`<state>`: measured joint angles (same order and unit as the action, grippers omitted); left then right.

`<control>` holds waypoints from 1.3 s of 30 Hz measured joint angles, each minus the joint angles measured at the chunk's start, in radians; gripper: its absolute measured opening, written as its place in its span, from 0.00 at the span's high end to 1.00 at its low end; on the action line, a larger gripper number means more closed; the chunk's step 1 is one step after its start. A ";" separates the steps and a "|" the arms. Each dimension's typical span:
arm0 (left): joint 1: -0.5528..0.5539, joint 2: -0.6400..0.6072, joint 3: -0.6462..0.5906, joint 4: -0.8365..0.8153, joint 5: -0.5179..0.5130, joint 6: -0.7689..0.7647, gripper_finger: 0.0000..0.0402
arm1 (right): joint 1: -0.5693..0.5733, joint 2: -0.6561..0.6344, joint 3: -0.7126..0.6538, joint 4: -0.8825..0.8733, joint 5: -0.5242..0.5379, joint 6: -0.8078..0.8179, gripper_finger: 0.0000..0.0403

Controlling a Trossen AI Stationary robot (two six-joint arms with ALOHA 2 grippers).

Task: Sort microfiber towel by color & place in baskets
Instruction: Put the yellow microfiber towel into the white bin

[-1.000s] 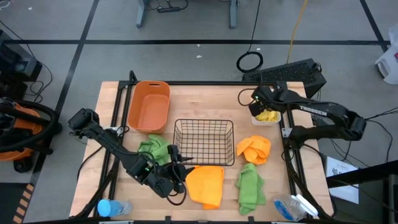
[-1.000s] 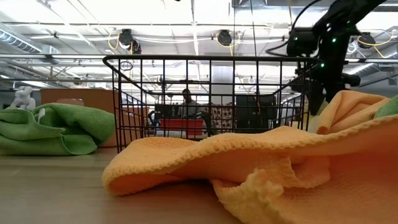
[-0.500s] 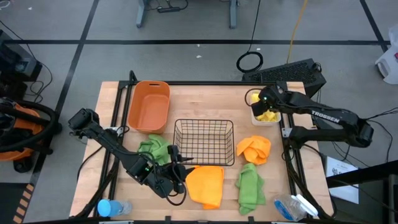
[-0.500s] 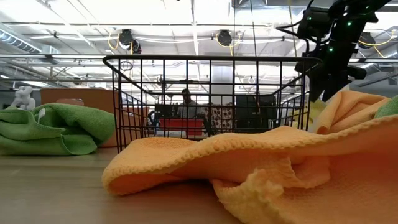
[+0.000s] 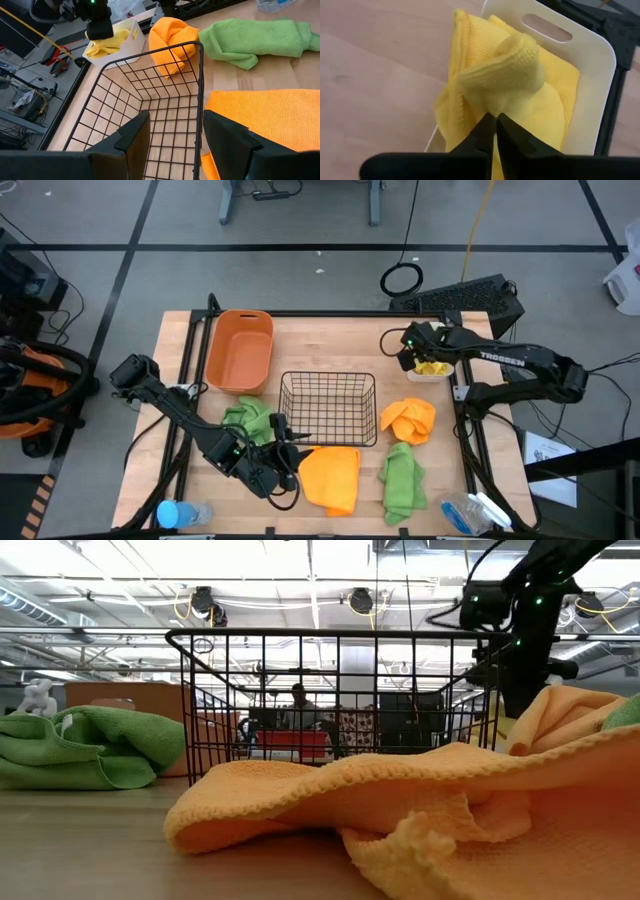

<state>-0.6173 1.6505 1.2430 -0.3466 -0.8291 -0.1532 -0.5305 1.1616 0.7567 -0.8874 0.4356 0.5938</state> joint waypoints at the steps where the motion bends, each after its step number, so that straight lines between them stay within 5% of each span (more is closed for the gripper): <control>1: 0.000 0.000 0.000 0.000 0.000 0.000 0.53 | -0.003 0.014 0.000 0.000 0.009 0.000 0.97; 17: 0.000 0.000 0.000 -0.001 0.018 0.000 0.53 | -0.034 0.142 -0.111 0.185 -0.042 -0.015 0.99; 30: 0.000 0.000 0.000 -0.003 0.018 0.001 0.53 | -0.033 -0.042 -0.113 0.094 -0.080 0.025 0.99; 39: 0.000 0.000 0.000 -0.003 0.017 0.001 0.53 | -0.022 -0.189 -0.113 0.003 -0.043 0.111 0.88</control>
<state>-0.6174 1.6505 1.2430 -0.3492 -0.8120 -0.1520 -0.5526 0.9726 0.6437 -0.8843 0.3927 0.7048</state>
